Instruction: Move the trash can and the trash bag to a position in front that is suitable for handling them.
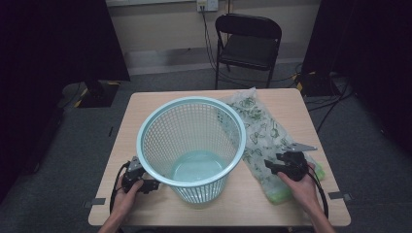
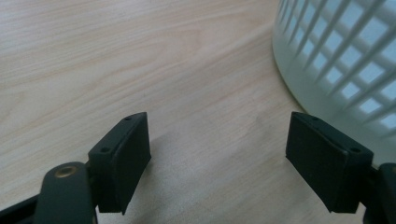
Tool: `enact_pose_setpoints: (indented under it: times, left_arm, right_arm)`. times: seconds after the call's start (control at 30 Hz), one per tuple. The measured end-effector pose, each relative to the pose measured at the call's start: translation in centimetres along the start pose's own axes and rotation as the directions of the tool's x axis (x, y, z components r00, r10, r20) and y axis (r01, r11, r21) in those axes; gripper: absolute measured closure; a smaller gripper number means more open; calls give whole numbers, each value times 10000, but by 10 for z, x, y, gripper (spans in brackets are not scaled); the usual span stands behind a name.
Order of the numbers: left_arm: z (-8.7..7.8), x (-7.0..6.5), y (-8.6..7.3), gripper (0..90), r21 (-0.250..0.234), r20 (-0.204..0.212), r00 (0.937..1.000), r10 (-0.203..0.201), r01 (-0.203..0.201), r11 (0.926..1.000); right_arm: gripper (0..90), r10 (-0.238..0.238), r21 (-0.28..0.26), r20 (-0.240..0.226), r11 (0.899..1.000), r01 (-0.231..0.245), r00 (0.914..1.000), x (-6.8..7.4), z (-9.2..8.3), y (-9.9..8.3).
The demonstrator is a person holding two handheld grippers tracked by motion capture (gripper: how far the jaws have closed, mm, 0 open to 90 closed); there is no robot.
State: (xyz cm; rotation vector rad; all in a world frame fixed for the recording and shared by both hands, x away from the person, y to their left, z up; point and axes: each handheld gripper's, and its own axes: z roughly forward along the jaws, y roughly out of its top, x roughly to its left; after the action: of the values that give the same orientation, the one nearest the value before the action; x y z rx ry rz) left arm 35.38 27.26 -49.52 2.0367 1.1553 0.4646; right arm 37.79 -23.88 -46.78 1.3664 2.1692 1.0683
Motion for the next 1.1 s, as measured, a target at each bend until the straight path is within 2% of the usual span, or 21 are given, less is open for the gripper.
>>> enact_pose_setpoints:
  times: [0.03,0.13,0.2,0.27,0.3,0.33,0.37,0.4,0.43,0.47,0.5,0.63,0.67,0.7,0.77,0.8,0.83,0.93,0.97,1.03,1.1]
  left_arm:
    - [2,-1,-2,208,14,41,10000,76,-76,10000]
    - [3,-2,-3,200,-46,-18,9998,189,-189,9998]
    - [3,-3,-3,199,39,-156,9990,415,-414,9991]
    - [3,-4,-3,191,64,-196,9987,465,-464,9989]
    - [3,-5,-3,190,64,-218,9987,453,-451,9990]
    - [3,-5,-3,190,64,-218,9987,453,-451,9990]
    - [3,-5,-3,190,66,-221,9987,453,-452,9990]
    - [3,-5,-3,190,66,-221,9987,453,-452,9990]
    - [3,-5,-3,190,63,-221,9988,448,-447,9990]
    - [3,-5,-3,190,63,-221,9988,448,-447,9990]
    - [3,-5,-3,189,57,-218,9988,436,-435,9990]
    - [3,-5,-3,189,61,-216,9988,443,-442,9990]
    - [3,-5,-3,189,61,-216,9988,443,-442,9990]
    - [4,-5,-3,186,70,-177,9988,452,-451,9990]
    - [4,-4,-3,179,91,-140,9988,477,-476,9988]
    - [4,-4,-3,175,91,-140,9988,477,-476,9988]
    - [4,-4,-3,169,114,-41,9987,501,-500,9987]
    - [4,-4,-3,155,133,-22,9986,536,-536,9985]
    - [4,-4,-3,155,134,-20,9986,535,-534,9985]
    - [4,-4,-3,155,133,-21,9986,534,-534,9985]
    - [4,-4,-3,155,131,-17,9986,530,-530,9985]
  right_arm:
    - [432,-60,199,297,9998,54,9995,-7,-3,-8]
    - [440,-167,451,496,9989,145,9986,-11,-4,-18]
    - [439,-197,599,425,9981,171,9989,-10,-1,-24]
    - [439,-274,641,347,9976,252,9990,-9,0,-26]
    - [439,-387,711,252,9968,369,9989,-2,1,-28]
    - [439,-387,711,252,9968,369,9989,-2,1,-28]
    - [438,-567,727,117,9958,557,9983,6,2,-28]
    - [438,-567,727,117,9958,557,9983,6,2,-28]
    - [441,-748,722,-26,9946,748,9972,15,4,-28]
    - [441,-748,722,-26,9946,748,9972,15,4,-28]
    - [449,-920,794,-54,9926,921,9957,25,5,-28]
    - [467,-1048,759,-713,9910,1102,9919,48,7,-28]
    - [467,-1048,759,-713,9910,1102,9919,48,7,-28]
    - [486,-1059,769,-1166,9903,1153,9875,61,7,-29]
    - [491,-1224,873,-1304,9871,1344,9839,73,6,-29]
    - [491,-1224,873,-1304,9871,1344,9839,73,6,-29]
    - [495,-1116,833,-1589,9885,1260,9810,78,4,-24]
    - [539,-1255,277,-1205,9912,1297,9848,65,-2,-8]
    - [561,-1162,150,-1067,9928,1185,9875,55,-2,-2]
    - [582,-1079,-74,-468,9942,1077,9931,34,-1,6]
    - [593,-883,28,10,9961,883,9961,15,4,9]
